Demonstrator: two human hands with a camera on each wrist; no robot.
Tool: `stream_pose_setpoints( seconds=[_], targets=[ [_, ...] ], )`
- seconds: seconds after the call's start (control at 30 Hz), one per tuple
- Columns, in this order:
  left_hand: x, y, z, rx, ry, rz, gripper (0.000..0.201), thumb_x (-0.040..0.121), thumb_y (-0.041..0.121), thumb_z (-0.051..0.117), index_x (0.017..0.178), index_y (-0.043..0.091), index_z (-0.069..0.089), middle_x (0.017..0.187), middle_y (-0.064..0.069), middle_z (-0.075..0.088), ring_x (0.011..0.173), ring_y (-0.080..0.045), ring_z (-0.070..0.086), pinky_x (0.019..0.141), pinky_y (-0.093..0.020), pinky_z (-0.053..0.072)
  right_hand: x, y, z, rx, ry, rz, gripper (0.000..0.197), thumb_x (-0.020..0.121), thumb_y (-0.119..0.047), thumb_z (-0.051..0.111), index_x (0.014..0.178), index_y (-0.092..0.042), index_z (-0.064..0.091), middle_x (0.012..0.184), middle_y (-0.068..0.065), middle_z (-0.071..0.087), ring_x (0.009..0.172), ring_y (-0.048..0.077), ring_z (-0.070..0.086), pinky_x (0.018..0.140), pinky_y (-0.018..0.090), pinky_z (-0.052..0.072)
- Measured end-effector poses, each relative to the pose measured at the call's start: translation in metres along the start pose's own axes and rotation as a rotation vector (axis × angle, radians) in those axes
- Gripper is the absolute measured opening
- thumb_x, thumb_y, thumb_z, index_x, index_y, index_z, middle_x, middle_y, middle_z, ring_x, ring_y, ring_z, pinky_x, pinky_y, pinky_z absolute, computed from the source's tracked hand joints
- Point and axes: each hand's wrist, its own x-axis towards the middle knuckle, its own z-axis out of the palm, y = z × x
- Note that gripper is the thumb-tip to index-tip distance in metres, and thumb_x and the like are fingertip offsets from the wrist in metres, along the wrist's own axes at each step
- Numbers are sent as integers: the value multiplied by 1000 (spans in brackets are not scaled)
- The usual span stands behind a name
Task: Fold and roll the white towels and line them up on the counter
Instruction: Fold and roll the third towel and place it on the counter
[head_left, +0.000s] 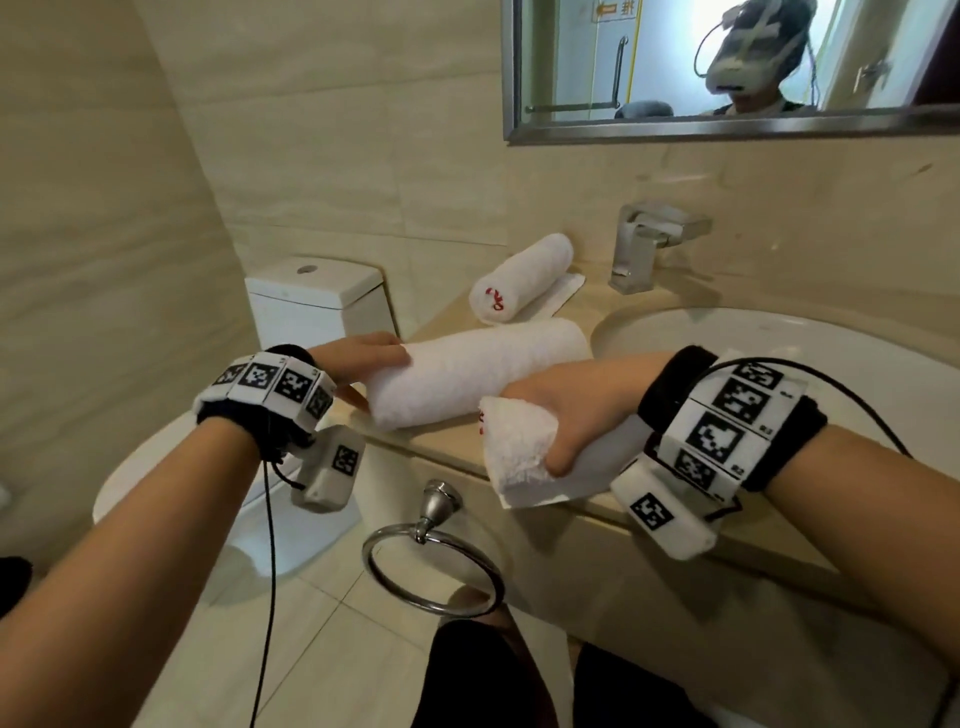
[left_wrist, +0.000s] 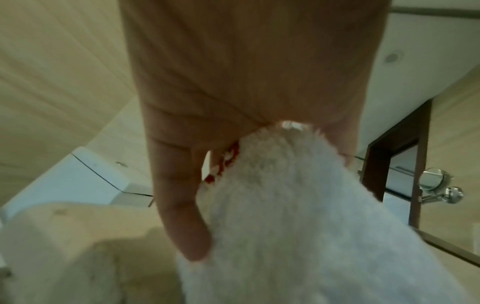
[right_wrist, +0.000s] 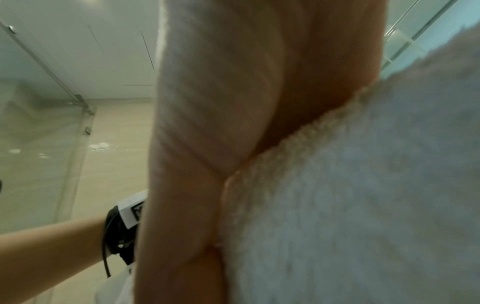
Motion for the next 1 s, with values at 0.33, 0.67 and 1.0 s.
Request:
stream_pose_setpoints(
  seconds=[0.33, 0.67, 1.0],
  targets=[
    [-7, 7, 29, 112, -147, -55, 59, 94, 54, 33, 123, 4, 47, 82, -14, 61, 55, -19, 54, 42, -16, 42, -1, -6, -9, -53, -71, -31, 58, 67, -14, 78, 112, -37, 49, 113, -8, 57, 109, 15, 49, 95, 34, 39],
    [-5, 0, 30, 175, -130, -40, 68, 91, 63, 25, 125, 9, 49, 85, -8, 61, 69, -20, 56, 59, -23, 48, -12, -3, 0, -255, 74, -104, 65, 82, -20, 64, 137, -40, 37, 136, -7, 40, 129, 16, 29, 114, 34, 18],
    [-20, 10, 47, -96, -158, 193, 51, 101, 31, 30, 148, 19, 16, 151, -6, 28, 134, -29, 37, 108, -40, 34, -24, 3, 19, 698, 564, 610, 68, 92, -38, 44, 148, -27, 9, 153, 11, 8, 135, 37, 27, 110, 40, 29]
  ],
)
